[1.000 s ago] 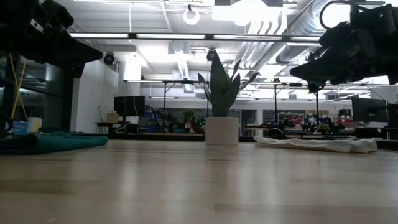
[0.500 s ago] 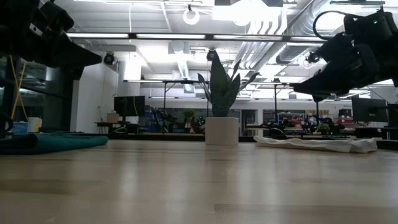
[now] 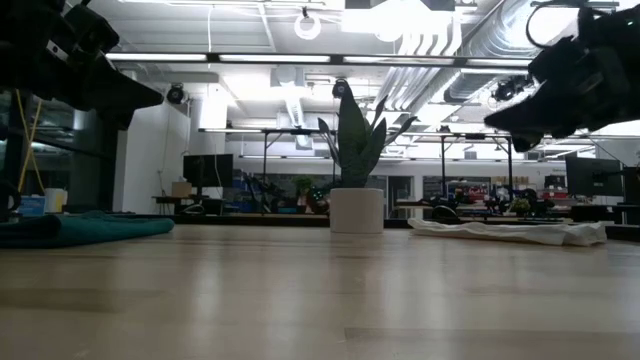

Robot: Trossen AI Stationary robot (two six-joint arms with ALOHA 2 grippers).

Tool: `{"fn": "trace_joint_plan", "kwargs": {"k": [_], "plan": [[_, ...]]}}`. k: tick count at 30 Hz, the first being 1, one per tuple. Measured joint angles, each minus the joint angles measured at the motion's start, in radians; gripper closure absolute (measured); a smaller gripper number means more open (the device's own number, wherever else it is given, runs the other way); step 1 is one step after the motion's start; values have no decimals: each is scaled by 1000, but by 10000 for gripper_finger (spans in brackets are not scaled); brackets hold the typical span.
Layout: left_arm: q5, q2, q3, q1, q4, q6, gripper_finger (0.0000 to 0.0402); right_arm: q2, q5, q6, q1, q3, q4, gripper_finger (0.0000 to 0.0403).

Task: Pick and placing Produce into tupperware
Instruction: Return to home position

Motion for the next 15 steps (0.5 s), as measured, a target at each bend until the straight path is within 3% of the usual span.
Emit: {"fn": "trace_joint_plan", "kwargs": {"k": [6, 15], "plan": [[0, 0, 0, 0, 0, 5, 402, -127, 17, -8, 40, 0, -43, 403], [0, 0, 0, 0, -3, 9, 402, -246, 174, -35, 138, 0, -140, 403]]}}
